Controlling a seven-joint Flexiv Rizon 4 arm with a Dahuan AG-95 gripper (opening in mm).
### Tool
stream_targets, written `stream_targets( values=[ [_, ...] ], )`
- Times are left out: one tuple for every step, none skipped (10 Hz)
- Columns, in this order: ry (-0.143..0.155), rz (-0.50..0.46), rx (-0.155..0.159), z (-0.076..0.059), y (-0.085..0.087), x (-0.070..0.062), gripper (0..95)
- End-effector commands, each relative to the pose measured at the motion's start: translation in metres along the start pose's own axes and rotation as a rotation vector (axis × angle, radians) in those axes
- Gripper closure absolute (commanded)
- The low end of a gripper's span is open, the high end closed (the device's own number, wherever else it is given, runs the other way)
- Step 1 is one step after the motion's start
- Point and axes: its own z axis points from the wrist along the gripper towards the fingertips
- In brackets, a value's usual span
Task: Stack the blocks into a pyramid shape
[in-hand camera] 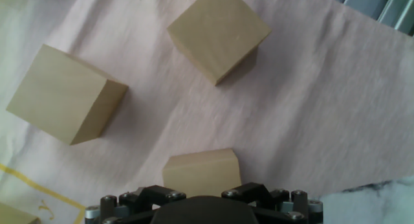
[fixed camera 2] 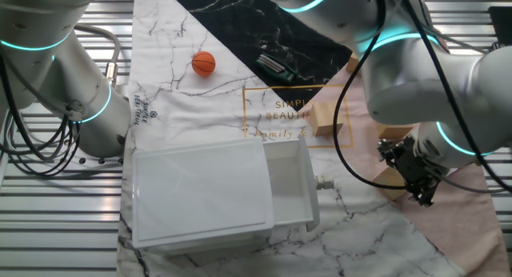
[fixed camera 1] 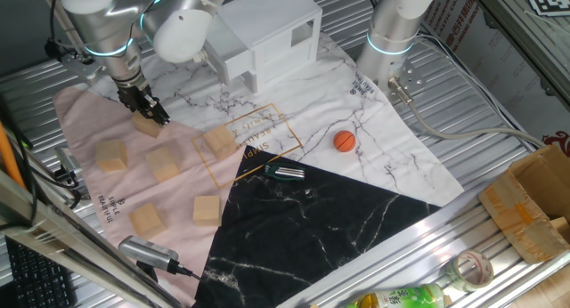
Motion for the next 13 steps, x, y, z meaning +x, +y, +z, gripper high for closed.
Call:
stream_targets(
  values=[
    [0.002,0.001,0.001,0.0003,0.0,-0.0003,19.0],
    [0.001,0.001,0.002,0.0004,0.0,-0.0003,19.0],
    [0.001,0.003,0.002,0.0006,0.0,-0.0003,19.0],
    [0.001,0.004,0.003,0.0007,0.0,-0.0002,38.0],
    [0.003,0.007,0.002,0.0008,0.0,-0.0002,38.0],
    [0.004,0.014,0.002,0.0008,0.0,-0.0002,76.0],
    [0.005,0.022,0.001,0.0008,0.0,-0.0002,95.0],
    [0.005,0.024,0.0,0.0008,0.0,-0.0002,95.0],
    [0.004,0.025,-0.001,0.0009,0.0,-0.0002,95.0],
    [0.004,0.025,-0.001,0.0009,0.0,-0.0002,95.0],
    [0.004,0.022,-0.001,0.0009,0.0,-0.0002,95.0],
    [0.004,0.015,-0.001,0.0009,0.0,-0.0002,95.0],
    [0.005,0.011,0.002,0.0008,0.0,-0.0003,95.0]
  ],
)
